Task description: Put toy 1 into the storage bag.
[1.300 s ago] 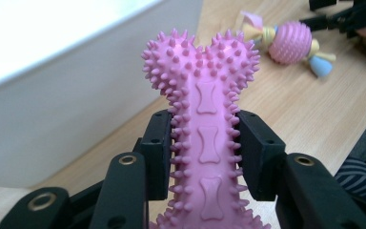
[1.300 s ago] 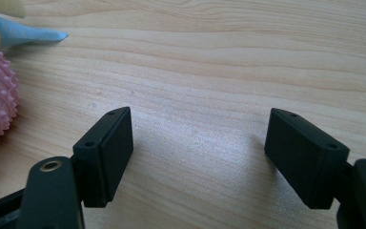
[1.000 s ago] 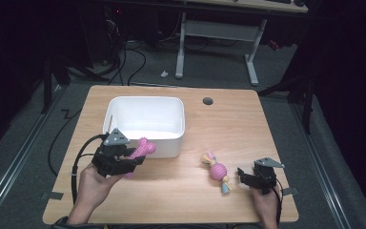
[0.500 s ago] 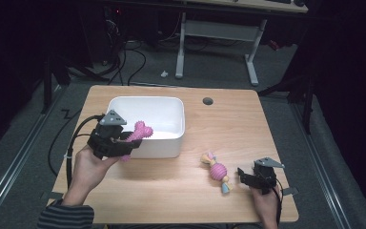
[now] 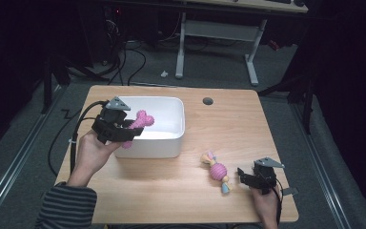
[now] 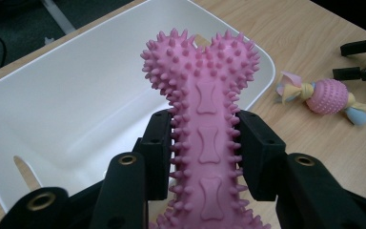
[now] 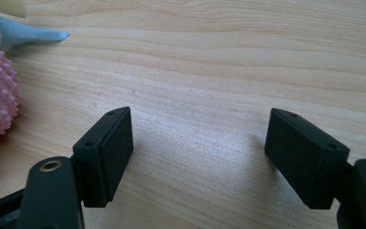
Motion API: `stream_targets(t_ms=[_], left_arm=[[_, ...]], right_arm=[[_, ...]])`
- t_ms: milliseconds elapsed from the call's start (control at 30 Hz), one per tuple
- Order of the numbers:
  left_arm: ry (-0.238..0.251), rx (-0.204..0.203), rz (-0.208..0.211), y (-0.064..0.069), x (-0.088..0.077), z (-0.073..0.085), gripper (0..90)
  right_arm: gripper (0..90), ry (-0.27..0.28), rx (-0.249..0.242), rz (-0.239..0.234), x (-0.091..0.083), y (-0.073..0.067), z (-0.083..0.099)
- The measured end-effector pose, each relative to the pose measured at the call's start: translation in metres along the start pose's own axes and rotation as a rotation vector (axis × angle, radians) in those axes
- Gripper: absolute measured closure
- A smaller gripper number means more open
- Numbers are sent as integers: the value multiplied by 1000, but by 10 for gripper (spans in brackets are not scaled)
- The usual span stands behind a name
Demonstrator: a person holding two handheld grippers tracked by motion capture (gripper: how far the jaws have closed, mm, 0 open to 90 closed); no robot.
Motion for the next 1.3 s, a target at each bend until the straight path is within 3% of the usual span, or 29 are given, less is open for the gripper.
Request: stream_targets(t_ms=[367, 567, 1300], left_arm=[[-11, -16, 9, -8, 19, -9, 590], [-25, 7, -25, -11, 31, -13, 590], [-61, -1, -62, -25, 64, -16, 587]], right_arm=[[250, 0, 0, 1, 0, 0, 0], [250, 1, -2, 1, 0, 0, 0], [250, 1, -1, 0, 0, 0, 0]])
Point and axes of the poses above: each handheld gripper's, and its own axes: x roughly forward along the jaws, z roughly out of its underside, y roughly to its right, the point moved 6 cm from there along x, roughly forward along the jaws, and after that the axes turned 12 degrees about -x, right-handed, at the moved point
